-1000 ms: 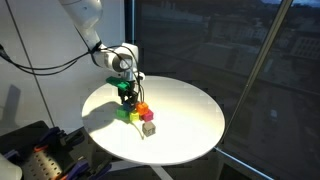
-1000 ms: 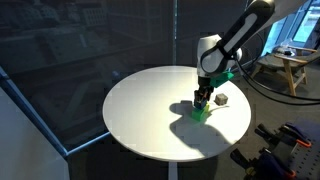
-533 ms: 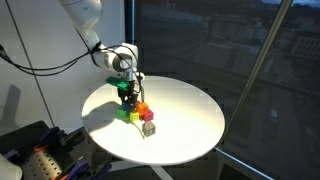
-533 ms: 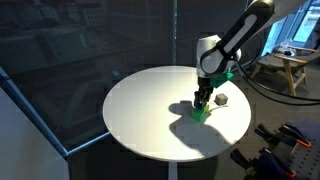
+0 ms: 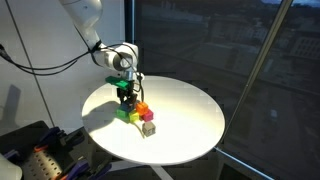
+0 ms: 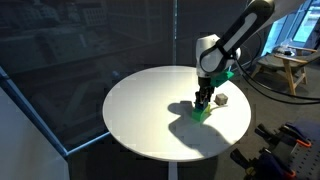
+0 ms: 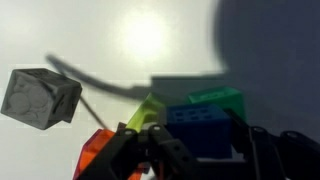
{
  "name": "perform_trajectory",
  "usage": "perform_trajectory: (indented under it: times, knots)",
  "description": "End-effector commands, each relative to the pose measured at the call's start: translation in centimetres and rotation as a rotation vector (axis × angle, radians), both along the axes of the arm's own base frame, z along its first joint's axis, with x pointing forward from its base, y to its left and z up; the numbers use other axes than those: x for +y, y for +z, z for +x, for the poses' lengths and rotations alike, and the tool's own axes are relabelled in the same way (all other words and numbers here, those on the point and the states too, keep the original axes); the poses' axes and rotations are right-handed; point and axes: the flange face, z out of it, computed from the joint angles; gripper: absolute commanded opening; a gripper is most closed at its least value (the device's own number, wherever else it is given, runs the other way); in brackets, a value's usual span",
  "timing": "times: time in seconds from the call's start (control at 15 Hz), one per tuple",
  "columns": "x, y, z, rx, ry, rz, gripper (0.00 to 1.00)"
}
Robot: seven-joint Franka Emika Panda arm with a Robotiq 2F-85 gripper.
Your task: Put the blue block on top of the grey block
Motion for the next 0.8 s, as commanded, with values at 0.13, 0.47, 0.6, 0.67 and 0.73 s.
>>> perform_trajectory:
  times: [0.13,0.47,0.6,0.67,0.73]
  knots:
    - [-0.8,2.1,0.0,-0.033,0.019,-0.002,0.33]
    - [-1.7,3.7,0.2,-0.081,0.006,0.001,0.33]
    - [-2.0,4.3,0.3,-0.093,0.001,0.001,0.33]
    - [-2.2,4.5,0.3,-0.098,-0.001,0.000,0.33]
    - [-2.4,4.8,0.2,-0.099,-0.004,-0.001,0.33]
